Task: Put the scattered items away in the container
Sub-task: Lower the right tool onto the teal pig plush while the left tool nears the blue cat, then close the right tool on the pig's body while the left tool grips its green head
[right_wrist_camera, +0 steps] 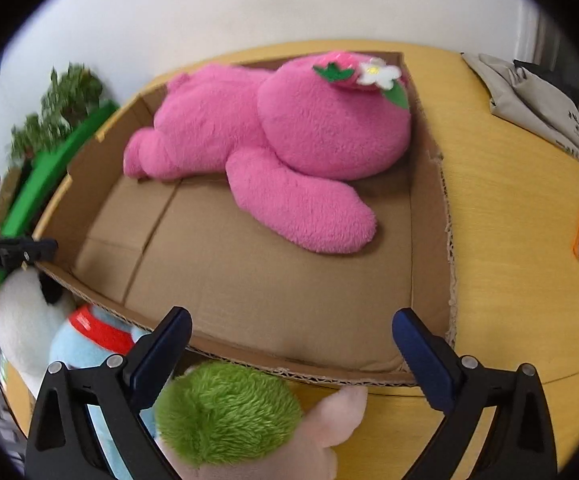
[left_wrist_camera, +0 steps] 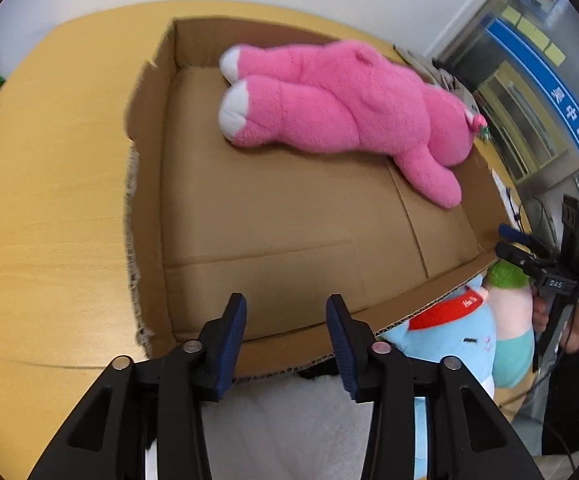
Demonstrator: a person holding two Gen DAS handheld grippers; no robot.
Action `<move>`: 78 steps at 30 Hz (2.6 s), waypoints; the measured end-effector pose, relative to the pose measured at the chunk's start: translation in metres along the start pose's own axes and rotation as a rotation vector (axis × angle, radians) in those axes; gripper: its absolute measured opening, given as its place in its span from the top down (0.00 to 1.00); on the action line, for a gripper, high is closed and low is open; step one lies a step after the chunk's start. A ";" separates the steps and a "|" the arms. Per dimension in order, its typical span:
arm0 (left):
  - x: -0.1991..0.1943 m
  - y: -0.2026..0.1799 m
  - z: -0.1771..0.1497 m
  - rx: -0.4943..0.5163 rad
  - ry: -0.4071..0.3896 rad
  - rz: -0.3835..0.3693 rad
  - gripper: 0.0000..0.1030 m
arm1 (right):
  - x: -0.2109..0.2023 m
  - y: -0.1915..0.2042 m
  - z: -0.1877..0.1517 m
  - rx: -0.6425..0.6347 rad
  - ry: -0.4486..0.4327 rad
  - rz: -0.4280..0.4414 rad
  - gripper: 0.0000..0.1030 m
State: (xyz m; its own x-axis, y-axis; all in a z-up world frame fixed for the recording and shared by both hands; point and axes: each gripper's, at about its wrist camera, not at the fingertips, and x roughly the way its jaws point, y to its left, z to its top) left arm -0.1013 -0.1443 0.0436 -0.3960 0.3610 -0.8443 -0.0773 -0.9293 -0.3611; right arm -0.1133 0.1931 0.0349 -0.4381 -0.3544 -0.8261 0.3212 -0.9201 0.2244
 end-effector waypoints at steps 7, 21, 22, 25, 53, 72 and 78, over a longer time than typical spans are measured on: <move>-0.089 -0.038 -0.038 -0.020 -0.331 -0.030 0.00 | -0.095 -0.001 -0.014 0.126 -0.241 0.237 0.00; -0.092 -0.093 -0.155 0.000 -0.352 0.173 0.00 | -0.115 0.032 -0.144 -0.044 -0.228 -0.003 0.00; -0.089 -0.099 -0.156 -0.003 -0.345 0.162 0.00 | -0.111 0.032 -0.148 -0.050 -0.220 -0.013 0.00; -0.077 -0.126 -0.157 0.029 -0.325 0.134 0.00 | -0.096 0.030 -0.154 -0.058 -0.182 -0.045 0.00; 0.090 -0.275 -0.081 0.251 -0.051 -0.108 0.01 | -0.077 0.000 -0.190 0.033 -0.118 0.118 0.15; 0.103 -0.267 -0.069 0.253 -0.003 -0.174 0.17 | -0.065 0.020 -0.185 -0.068 -0.081 0.028 0.09; 0.112 -0.273 -0.069 0.278 0.022 -0.201 0.20 | -0.065 0.022 -0.192 -0.091 -0.090 0.001 0.09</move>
State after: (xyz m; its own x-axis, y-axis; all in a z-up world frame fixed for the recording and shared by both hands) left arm -0.0617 0.1555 0.0204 -0.3284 0.5374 -0.7767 -0.3991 -0.8243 -0.4016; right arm 0.0833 0.2280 -0.0054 -0.5097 -0.3726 -0.7755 0.3951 -0.9021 0.1737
